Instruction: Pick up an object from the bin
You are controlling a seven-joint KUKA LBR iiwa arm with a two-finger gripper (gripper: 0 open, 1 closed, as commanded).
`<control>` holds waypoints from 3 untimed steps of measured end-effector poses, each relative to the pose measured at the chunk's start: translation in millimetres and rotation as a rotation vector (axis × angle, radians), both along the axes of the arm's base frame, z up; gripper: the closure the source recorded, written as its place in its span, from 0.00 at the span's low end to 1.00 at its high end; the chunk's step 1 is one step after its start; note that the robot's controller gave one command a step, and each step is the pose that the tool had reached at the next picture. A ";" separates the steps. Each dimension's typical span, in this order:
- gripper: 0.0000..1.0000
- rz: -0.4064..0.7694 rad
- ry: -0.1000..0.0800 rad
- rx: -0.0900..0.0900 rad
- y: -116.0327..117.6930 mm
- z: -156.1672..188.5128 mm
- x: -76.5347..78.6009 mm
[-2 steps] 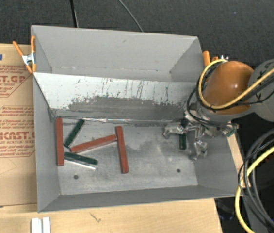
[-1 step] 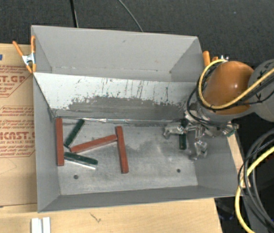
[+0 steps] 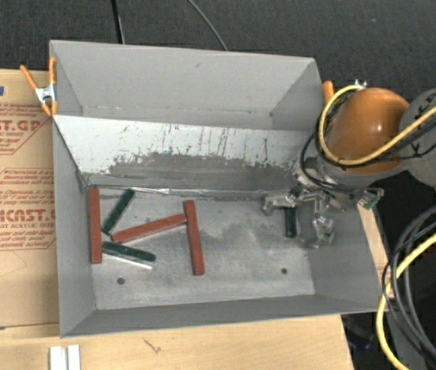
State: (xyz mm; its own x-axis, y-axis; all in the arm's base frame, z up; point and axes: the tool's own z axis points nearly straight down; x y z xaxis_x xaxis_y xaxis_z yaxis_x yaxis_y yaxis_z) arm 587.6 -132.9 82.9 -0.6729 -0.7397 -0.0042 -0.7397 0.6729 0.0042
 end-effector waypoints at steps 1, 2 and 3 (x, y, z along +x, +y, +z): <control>1.00 0.069 -0.001 0.001 -14.9 -10.9 4.2; 1.00 0.068 -0.001 0.001 -15.3 -10.9 4.1; 1.00 0.068 -0.001 0.002 -15.4 -10.9 4.1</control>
Offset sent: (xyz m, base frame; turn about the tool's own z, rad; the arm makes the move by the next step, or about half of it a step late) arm 0.0000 0.0000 0.0000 0.0000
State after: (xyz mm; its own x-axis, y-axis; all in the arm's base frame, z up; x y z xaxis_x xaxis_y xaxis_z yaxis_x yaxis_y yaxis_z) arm 591.7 -148.3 72.1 -0.6213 -0.7835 -0.0062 -0.7836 0.6213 0.0041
